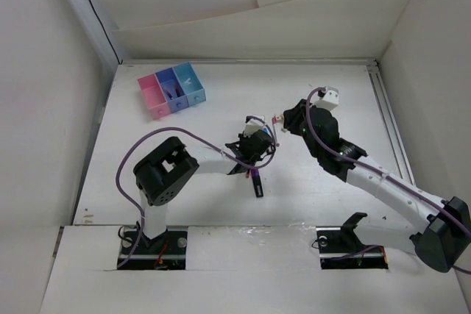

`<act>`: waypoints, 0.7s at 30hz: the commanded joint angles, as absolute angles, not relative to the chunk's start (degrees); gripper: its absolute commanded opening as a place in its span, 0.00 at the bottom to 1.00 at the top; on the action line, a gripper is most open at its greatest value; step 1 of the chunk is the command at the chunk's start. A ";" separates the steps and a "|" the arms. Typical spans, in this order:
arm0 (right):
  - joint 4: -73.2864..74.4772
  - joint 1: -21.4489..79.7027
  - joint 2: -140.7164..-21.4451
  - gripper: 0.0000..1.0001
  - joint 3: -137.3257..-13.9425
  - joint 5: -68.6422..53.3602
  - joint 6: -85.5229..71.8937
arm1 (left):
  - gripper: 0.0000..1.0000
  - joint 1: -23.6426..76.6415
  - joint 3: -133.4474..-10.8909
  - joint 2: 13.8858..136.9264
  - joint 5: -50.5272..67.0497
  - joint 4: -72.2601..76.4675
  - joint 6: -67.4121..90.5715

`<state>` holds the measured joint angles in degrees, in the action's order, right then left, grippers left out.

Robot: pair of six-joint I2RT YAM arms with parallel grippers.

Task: Sort the stationery into containers
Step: Pick up the pen from the center of the board.

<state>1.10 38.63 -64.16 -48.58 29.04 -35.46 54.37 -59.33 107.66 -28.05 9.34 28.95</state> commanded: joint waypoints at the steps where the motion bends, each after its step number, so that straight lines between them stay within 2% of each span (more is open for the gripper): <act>1: 0.18 38.32 -63.98 0.39 -49.04 28.65 -35.51 | 0.00 54.32 -60.29 107.67 -31.02 6.59 29.00; 5: 0.18 38.32 -63.46 0.39 -49.04 28.65 -35.51 | 0.00 53.18 -59.77 105.47 -31.82 6.59 28.48; 12: 0.18 38.32 -63.46 0.39 -49.04 28.65 -35.51 | 0.00 44.84 -58.79 98.62 -29.11 8.61 25.67; 17: 0.18 38.32 -63.98 0.39 -49.04 28.12 -35.51 | 0.00 29.84 -60.82 94.66 -17.69 11.59 27.41; 21: 0.18 38.32 -64.59 0.39 -49.04 27.51 -34.99 | 0.00 21.28 -64.59 94.13 -13.80 12.13 29.70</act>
